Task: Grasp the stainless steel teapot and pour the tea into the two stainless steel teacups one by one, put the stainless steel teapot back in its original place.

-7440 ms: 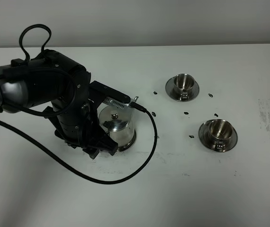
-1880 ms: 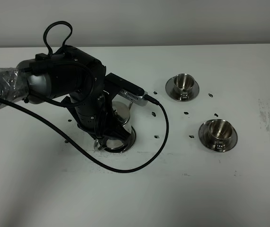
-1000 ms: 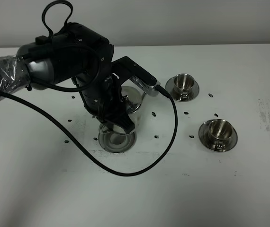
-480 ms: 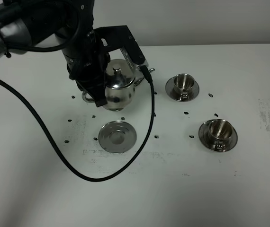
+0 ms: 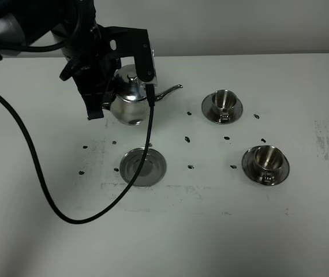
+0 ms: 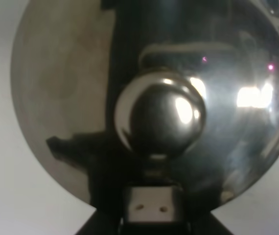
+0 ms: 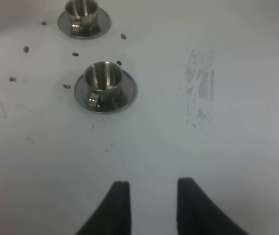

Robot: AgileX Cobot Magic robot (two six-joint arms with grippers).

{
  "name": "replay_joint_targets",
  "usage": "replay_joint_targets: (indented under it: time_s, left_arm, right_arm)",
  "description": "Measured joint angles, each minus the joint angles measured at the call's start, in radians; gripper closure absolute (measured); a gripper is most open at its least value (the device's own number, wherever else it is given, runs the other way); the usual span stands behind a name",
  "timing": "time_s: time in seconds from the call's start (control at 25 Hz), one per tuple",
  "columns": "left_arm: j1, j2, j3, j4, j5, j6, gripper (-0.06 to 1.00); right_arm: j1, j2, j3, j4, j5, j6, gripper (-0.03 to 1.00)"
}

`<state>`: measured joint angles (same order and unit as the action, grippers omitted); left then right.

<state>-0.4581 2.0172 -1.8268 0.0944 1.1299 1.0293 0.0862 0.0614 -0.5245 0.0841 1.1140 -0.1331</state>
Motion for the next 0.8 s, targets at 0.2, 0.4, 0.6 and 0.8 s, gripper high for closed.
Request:
replay_joint_targets:
  time_s: [0.2, 0.4, 0.6, 0.8]
  left_arm:
    - [0.004, 0.082, -0.114, 0.0, 0.021, 0.044, 0.77]
    - [0.005, 0.185, -0.258, -0.003, 0.036, 0.069, 0.77]
    - [0.006, 0.281, -0.362, -0.015, 0.034, 0.098, 0.77]
    - [0.004, 0.376, -0.461, -0.014, 0.017, 0.098, 0.77]
  right_arm:
    - [0.0, 0.0, 0.0, 0.0, 0.0, 0.0, 0.74]
    - [0.0, 0.0, 0.0, 0.0, 0.0, 0.0, 0.74]
    - [0.0, 0.0, 0.0, 0.0, 0.0, 0.0, 0.74]
    - [0.0, 0.0, 0.0, 0.0, 0.0, 0.0, 0.74]
